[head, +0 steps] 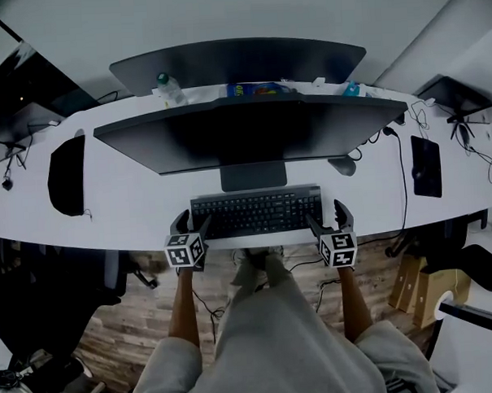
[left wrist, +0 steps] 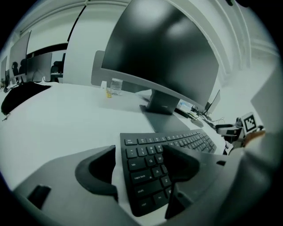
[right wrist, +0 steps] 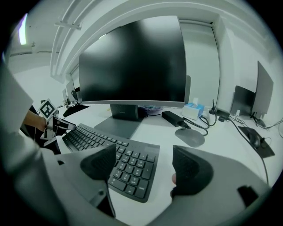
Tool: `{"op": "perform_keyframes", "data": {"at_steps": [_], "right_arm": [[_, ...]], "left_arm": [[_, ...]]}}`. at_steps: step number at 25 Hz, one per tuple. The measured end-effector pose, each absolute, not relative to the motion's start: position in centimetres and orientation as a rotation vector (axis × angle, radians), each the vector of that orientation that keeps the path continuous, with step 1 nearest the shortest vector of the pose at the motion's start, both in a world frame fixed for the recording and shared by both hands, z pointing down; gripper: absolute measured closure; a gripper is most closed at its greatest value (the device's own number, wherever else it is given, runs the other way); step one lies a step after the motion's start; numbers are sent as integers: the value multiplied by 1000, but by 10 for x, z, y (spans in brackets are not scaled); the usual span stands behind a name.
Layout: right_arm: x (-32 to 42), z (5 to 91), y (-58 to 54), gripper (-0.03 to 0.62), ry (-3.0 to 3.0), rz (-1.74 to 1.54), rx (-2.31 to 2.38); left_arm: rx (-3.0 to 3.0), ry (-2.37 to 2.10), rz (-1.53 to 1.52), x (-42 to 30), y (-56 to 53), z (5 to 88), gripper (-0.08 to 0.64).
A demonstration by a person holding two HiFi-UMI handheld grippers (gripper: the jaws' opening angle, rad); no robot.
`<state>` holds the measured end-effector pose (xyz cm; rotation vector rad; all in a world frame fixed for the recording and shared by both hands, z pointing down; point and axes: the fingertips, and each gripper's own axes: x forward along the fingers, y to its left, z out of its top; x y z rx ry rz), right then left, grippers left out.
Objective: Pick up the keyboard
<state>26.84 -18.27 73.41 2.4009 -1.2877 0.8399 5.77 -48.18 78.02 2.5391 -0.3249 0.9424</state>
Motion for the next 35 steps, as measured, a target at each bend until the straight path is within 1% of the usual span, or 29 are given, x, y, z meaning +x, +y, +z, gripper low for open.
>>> {"op": "perform_keyframes", "data": {"at_steps": [9, 16, 21, 35], "right_arm": [[284, 756, -175, 178, -1313, 935, 2404], [287, 773, -176, 160, -1345, 1042, 2418], [285, 788, -180, 160, -1368, 1131, 2414], [283, 801, -209, 160, -1423, 1207, 2359]], "left_arm": [[2514, -304, 987, 75, -477, 794, 238], [2501, -311, 983, 75, -476, 796, 235], [2498, -314, 977, 75, -476, 796, 233], [2494, -314, 974, 76, -476, 797, 233]]}}
